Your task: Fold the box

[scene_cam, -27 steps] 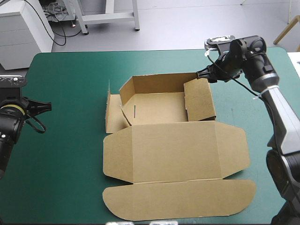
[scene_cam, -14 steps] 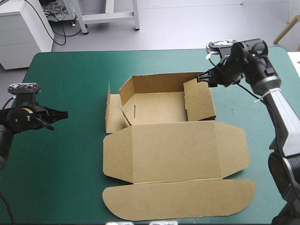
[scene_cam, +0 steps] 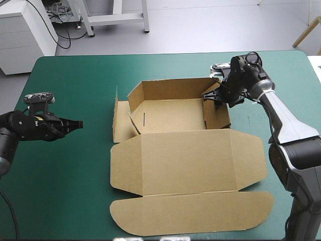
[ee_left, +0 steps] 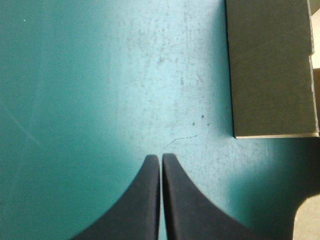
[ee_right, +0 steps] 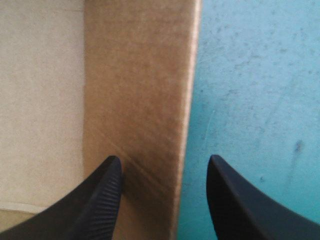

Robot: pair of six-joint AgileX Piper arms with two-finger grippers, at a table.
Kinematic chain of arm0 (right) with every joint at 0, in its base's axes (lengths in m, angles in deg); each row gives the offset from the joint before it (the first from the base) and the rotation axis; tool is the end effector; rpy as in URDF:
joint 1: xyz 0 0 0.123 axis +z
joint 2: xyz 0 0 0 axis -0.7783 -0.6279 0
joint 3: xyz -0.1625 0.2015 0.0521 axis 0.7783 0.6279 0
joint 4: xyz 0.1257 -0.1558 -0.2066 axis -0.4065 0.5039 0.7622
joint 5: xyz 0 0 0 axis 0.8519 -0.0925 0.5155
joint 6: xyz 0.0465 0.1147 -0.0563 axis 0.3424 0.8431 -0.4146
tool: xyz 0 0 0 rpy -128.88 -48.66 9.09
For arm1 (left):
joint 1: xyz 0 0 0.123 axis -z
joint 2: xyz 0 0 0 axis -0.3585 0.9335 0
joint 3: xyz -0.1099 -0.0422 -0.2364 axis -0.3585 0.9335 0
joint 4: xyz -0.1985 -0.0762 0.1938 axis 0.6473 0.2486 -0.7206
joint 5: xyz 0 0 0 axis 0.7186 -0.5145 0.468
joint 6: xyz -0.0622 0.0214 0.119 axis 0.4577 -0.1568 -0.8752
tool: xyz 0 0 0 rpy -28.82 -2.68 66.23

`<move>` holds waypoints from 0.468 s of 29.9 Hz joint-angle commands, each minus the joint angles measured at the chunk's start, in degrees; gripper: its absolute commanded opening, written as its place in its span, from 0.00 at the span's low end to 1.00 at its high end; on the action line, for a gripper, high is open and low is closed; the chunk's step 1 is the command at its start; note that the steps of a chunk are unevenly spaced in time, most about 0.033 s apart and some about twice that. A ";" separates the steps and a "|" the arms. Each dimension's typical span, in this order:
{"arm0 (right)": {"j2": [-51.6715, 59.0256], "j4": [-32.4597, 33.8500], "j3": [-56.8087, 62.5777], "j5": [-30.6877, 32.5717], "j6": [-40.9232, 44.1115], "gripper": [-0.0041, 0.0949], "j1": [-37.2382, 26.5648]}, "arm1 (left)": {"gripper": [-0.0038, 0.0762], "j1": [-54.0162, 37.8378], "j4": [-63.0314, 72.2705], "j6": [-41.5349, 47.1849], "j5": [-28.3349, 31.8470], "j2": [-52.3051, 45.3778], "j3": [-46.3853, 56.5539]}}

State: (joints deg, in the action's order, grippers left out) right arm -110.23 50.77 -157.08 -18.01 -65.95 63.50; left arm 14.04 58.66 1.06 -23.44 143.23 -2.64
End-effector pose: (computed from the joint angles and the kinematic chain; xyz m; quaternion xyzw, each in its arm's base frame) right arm 0.4537 0.1043 0.2226 -0.0779 0.9859 0.0367 0.1437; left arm 0.3148 0.0089 0.2575 -0.0456 0.9510 -0.0925 0.2915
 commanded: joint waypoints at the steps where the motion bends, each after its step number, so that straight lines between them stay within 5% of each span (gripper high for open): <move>1: 1.35 -0.16 -1.36 -1.25 -0.05 0.53 -0.10 | 0.05 -0.13 1.76 -0.06 1.26 -1.29 -1.78; 10: -1.20 -0.28 -1.36 -1.25 -0.27 0.49 -0.10 | 0.04 -0.02 1.91 -0.06 1.26 -1.29 -1.78; 12: -1.32 -0.80 -1.36 -1.25 -0.53 0.38 -0.10 | 0.04 -0.02 2.33 -0.06 1.26 -1.29 -1.78; 14: -1.35 -1.44 -1.36 -1.25 -0.77 0.16 -0.10 | 0.04 -0.02 2.43 -0.06 1.61 -1.29 -1.78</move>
State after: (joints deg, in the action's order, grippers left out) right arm -114.63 49.52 -157.08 -18.56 -66.00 63.50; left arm 14.04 59.10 1.02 -23.95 143.23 -2.64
